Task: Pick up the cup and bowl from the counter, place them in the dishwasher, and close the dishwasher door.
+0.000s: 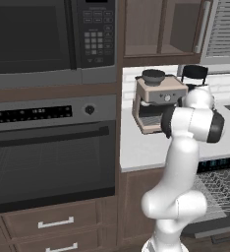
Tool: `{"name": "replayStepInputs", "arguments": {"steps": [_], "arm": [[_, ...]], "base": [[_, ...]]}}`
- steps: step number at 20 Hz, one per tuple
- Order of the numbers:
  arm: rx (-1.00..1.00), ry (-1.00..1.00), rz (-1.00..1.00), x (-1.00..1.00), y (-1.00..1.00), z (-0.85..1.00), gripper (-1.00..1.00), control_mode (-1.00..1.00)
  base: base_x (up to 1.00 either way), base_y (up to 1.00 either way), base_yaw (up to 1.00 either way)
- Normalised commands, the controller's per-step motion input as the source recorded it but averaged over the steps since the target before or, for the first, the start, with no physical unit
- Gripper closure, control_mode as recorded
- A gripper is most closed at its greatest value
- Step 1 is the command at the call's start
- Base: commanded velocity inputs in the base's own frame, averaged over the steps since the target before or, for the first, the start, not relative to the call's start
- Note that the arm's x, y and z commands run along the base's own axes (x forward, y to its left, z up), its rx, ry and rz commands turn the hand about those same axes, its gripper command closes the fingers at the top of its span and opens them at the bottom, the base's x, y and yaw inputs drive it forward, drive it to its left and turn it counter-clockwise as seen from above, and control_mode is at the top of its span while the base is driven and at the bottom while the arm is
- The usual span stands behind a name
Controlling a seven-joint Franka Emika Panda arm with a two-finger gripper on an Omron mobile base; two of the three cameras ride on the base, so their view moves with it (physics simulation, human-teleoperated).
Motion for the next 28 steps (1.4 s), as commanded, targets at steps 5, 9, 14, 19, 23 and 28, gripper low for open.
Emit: {"name": "replayStepInputs", "arguments": {"steps": [5,9,14,19,23,28], "arm": [[0.00,0.00,-0.09,0.23,-0.08,-0.31,-1.00,-1.00],[0.00,0.00,-0.06,0.05,-0.01,-0.44,-1.00,-1.00],[0.00,-0.06,-0.07,0.03,-0.04,-0.45,-1.00,-1.00],[-0.03,-0.10,-0.04,0.24,-0.04,-0.31,-1.00,-1.00],[-0.06,-0.10,-0.04,0.31,-0.08,-0.16,-1.00,-1.00],[-0.07,-0.05,-0.06,0.37,-0.20,-0.02,-1.00,-1.00]], "base": [[0.00,0.00,0.00],[0.00,0.00,0.00],[0.00,0.00,0.00],[0.00,0.00,0.00],[0.00,0.00,0.00],[0.00,0.00,0.00]]}}
